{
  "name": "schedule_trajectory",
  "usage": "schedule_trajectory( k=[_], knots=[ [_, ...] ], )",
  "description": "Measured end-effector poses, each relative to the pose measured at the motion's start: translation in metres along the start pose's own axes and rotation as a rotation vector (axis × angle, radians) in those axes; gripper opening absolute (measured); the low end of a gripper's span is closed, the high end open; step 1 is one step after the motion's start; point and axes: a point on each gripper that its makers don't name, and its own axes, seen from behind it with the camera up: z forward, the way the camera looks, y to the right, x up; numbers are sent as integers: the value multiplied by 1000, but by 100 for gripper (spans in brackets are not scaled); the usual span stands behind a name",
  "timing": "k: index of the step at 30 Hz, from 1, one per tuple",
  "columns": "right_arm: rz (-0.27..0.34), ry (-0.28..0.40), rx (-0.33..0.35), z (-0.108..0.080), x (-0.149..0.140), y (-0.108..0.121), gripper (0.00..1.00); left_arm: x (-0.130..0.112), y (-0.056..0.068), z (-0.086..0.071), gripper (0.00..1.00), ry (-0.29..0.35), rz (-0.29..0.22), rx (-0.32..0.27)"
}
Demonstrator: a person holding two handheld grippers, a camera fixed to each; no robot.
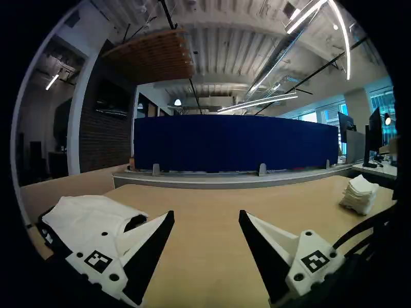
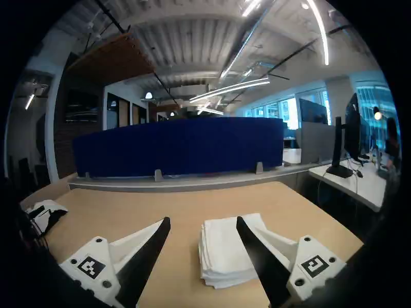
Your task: Fold towel
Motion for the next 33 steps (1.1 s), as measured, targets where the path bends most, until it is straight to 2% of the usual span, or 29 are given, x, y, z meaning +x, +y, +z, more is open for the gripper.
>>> schedule_trajectory(
  k=[6, 11, 18, 33],
  knots=[
    [-4, 0, 17, 7, -2, -7, 100, -5, 0, -1, 93, 1, 17, 3],
    [-10, -4, 29, 12, -2, -14, 100, -6, -3, -1, 93, 7, 0, -1],
    [-13, -2, 34, 14, -2, -17, 100, -5, -6, -1, 93, 18, 0, -1],
    [-11, 36, 22, 12, 9, -5, 100, -5, -8, -3, 94, 20, 5, 12]
  ],
)
